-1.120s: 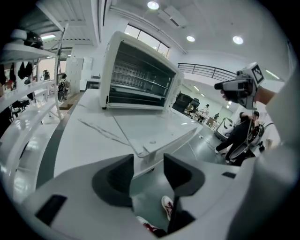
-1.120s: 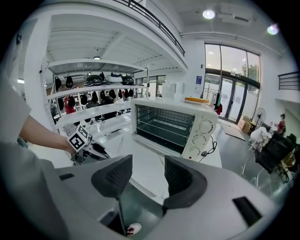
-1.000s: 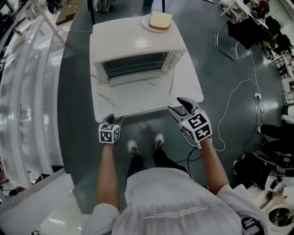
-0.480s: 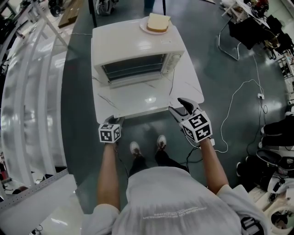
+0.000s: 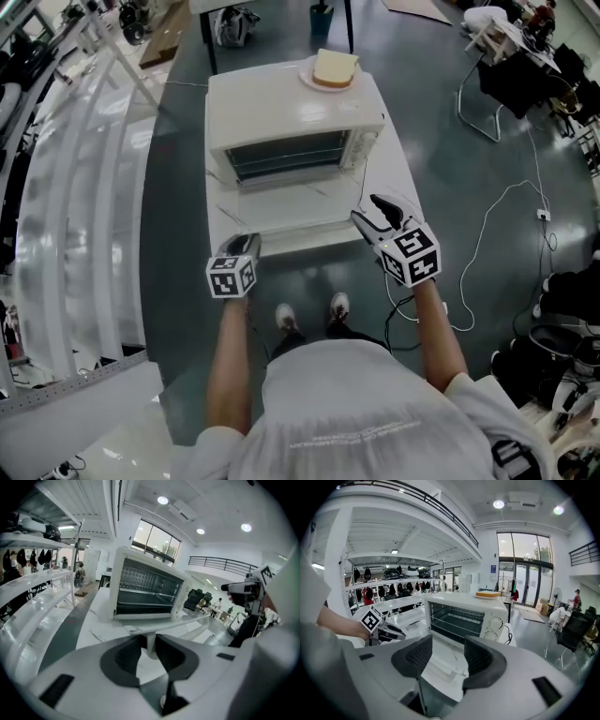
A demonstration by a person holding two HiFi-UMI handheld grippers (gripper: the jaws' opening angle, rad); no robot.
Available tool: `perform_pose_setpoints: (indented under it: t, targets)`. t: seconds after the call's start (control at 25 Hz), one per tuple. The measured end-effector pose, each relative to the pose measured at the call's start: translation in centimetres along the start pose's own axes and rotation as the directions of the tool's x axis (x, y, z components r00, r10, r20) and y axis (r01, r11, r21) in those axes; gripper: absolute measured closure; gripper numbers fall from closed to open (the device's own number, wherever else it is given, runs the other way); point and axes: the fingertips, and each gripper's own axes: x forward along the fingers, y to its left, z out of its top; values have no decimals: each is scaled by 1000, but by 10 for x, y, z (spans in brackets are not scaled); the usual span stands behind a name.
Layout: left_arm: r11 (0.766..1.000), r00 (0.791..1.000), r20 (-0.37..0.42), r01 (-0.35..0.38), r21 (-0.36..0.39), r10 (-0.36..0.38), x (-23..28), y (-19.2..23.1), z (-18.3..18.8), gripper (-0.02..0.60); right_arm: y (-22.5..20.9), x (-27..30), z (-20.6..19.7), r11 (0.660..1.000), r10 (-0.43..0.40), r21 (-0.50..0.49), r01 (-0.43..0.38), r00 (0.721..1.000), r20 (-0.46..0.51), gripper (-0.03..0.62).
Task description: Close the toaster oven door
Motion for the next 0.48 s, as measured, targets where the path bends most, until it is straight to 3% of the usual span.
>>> perform_pose_setpoints:
  t: [0.2,0.48]
  targets:
    - [993,993,74,-100,69,95,-4,1,42,472,-7,-1,18,1000,-11,-22,12,999,31,382]
    - [996,983,162,-92,-1,91,-4,8,91,472,-13,1,36,999,-22,-37,24,998,59,382]
